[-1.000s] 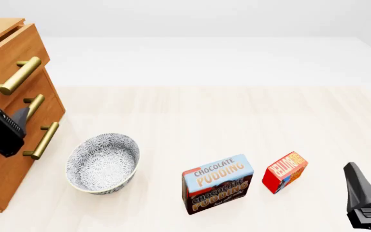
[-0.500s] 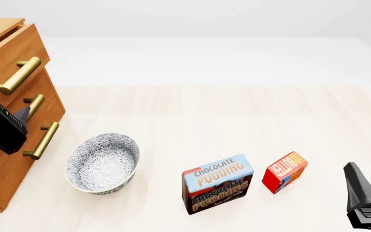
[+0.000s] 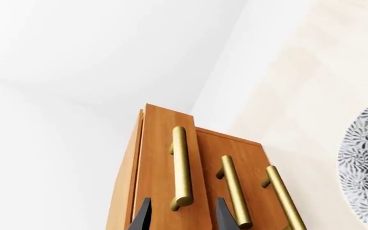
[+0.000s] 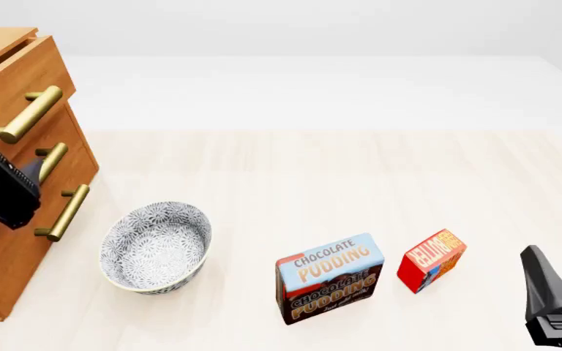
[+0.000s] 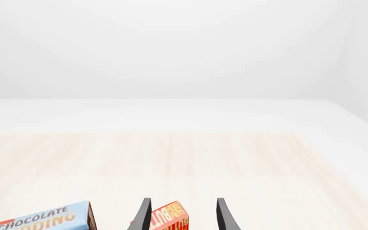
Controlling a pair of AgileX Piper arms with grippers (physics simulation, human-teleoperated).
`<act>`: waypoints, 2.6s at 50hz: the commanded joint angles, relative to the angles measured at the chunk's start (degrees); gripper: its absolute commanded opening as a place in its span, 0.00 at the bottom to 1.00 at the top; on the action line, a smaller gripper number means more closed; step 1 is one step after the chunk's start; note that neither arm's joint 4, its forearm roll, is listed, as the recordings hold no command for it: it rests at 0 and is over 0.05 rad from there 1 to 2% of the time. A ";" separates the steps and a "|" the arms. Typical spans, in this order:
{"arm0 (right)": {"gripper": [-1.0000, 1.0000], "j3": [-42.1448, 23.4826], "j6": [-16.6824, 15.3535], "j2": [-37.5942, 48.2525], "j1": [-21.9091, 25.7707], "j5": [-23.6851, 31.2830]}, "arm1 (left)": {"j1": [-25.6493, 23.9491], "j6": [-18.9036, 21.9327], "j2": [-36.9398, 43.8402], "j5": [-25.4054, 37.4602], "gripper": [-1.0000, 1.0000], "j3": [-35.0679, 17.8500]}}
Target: Put the butter at the back in the top drawer of the cabinet and close it.
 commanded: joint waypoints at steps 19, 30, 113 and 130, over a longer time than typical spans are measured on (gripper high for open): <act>1.00 0.00 0.00 0.00 0.00 0.00 | 1.14 -0.28 3.19 -2.24 1.00 -0.19; 1.00 0.00 0.00 0.00 0.00 0.00 | 0.93 0.16 3.97 -3.50 1.00 -0.08; 1.00 0.00 0.00 0.00 0.00 0.00 | 1.88 0.38 9.17 -7.45 0.00 -1.79; 1.00 0.00 0.00 0.00 0.00 0.00 | 1.38 -0.42 8.91 -7.20 0.00 -1.63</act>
